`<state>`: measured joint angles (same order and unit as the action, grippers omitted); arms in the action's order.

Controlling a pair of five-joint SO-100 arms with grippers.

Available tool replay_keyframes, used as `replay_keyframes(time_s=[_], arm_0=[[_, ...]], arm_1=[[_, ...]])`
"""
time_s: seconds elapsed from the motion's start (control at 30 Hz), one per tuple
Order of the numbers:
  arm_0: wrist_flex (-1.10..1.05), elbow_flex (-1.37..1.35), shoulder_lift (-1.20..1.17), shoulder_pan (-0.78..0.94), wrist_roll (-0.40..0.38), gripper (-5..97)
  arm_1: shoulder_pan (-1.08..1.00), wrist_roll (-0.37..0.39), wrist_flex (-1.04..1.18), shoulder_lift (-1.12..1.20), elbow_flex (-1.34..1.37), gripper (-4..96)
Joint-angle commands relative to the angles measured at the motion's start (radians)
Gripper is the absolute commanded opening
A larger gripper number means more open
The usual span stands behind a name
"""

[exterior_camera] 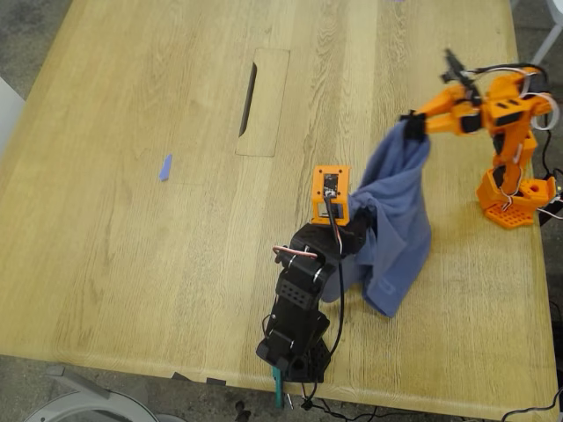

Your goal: Fold a T-shirt

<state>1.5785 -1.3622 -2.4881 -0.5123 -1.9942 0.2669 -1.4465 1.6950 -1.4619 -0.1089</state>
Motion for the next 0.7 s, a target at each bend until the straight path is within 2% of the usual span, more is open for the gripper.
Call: replay_keyframes(time_s=[0.0,0.27,0.53,0.67], arm_0=[[-0.063,-0.035,-0.06,0.054,0.005,0],[-0.091,-0.144,-0.103,0.193,0.046,0],[-0.129,-0.173,-0.091,0.454,0.017,0],[-0.16,-0.239,-0.091,0.506,0.011,0]], arm_1=[[-0.034,-0.011,-0.006,0.031,-0.032,0.0],[-0.172,-0.015,-0.104,0.138,-0.031,0.0],[-0.252,-0.02,-0.21,0.238,-0.031,0.0],[-0.268,-0.02,-0.212,0.281,-0.031,0.0]])
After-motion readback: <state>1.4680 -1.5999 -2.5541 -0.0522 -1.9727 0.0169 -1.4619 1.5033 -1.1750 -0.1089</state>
